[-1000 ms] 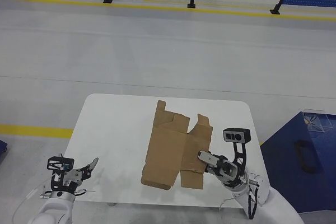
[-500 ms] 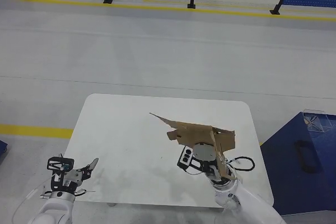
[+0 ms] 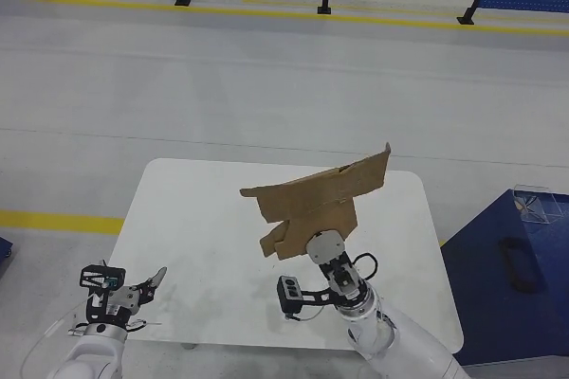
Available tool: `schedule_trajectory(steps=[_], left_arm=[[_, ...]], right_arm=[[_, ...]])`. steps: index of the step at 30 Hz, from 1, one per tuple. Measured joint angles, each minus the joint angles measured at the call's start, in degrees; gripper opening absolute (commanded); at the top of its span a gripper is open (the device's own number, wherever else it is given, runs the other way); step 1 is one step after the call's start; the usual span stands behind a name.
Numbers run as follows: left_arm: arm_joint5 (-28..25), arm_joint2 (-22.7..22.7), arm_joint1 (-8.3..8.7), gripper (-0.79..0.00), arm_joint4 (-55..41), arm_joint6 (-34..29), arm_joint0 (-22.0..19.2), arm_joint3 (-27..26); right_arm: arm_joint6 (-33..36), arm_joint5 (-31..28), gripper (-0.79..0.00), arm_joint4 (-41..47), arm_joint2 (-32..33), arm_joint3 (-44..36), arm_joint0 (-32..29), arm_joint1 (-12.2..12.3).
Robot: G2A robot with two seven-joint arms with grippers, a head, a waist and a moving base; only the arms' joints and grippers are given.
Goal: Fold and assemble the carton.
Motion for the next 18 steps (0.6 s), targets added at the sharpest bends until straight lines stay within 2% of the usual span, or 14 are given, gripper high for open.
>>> schedule_trajectory(steps=[4,7,10,13,18], left_arm=[[0.0,0.0,0.0,0.0,0.0,0.0,0.0,0.0],[0.0,0.0,0.0,0.0,0.0,0.0,0.0,0.0],[0.0,0.0,0.0,0.0,0.0,0.0,0.0,0.0],[0.0,0.0,0.0,0.0,0.0,0.0,0.0,0.0],[0.0,0.0,0.0,0.0,0.0,0.0,0.0,0.0]], right_arm=[[1.1,-5.1,-0.785,-9.1,3.8,-0.7,-0.9,-0.2],[4.6,-13.3,-0.785,-21.4,7.3,-1.4,-2.1,-0.3],[9.8,-24.1,-0.785,-35.4,10.9,-0.7,-3.9,0.0],[15.9,-38.9,-0.785,-50.8,14.7,1.0,-6.2,0.4],[19.3,-61.9,-0.785,-70.0,19.3,2.4,-9.6,0.8]])
